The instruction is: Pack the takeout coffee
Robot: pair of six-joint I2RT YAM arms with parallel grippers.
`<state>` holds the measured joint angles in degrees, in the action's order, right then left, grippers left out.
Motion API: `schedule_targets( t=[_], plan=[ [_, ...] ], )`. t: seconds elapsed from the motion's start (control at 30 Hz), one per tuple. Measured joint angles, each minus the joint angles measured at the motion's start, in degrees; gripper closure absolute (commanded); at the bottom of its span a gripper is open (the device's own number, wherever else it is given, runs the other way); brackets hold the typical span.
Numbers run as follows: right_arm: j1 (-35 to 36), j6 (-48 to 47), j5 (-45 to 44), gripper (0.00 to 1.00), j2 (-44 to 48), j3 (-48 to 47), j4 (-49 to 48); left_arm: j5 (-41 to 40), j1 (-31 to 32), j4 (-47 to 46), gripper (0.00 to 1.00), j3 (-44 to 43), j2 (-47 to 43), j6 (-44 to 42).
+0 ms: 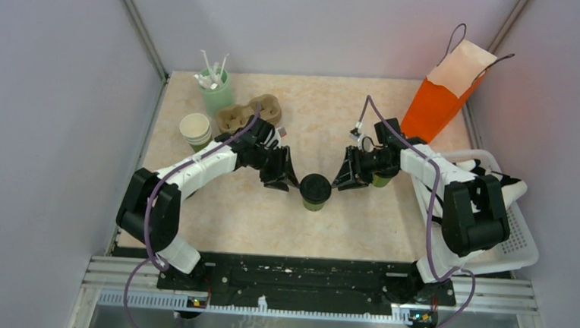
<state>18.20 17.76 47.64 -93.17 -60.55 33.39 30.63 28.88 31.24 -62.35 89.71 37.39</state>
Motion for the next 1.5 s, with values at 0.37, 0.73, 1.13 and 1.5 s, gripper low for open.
schedule_targets(
  t=[0.37, 0.73, 1.13, 1.5],
  plan=[
    [0.0, 0.4, 0.0, 0.64, 0.0, 0.0, -0.5, 0.1, 0.0, -0.2, 0.49, 0.0, 0.0, 0.0],
    [0.0, 0.4, 0.9, 0.64, 0.0, 0.1, -0.9, 1.4, 0.2, -1.1, 0.48, 0.0, 0.0, 0.0],
    [0.5, 0.3, 1.9, 0.64, -1.3, 0.1, -0.8, 1.4, 0.5, -0.3, 0.50, -0.2, 0.9, 0.0],
    [0.5, 0.3, 1.4, 0.65, -1.4, 0.1, -0.5, -1.7, 2.0, 3.9, 0.51, -3.8, 2.8, -1.5]
  ],
)
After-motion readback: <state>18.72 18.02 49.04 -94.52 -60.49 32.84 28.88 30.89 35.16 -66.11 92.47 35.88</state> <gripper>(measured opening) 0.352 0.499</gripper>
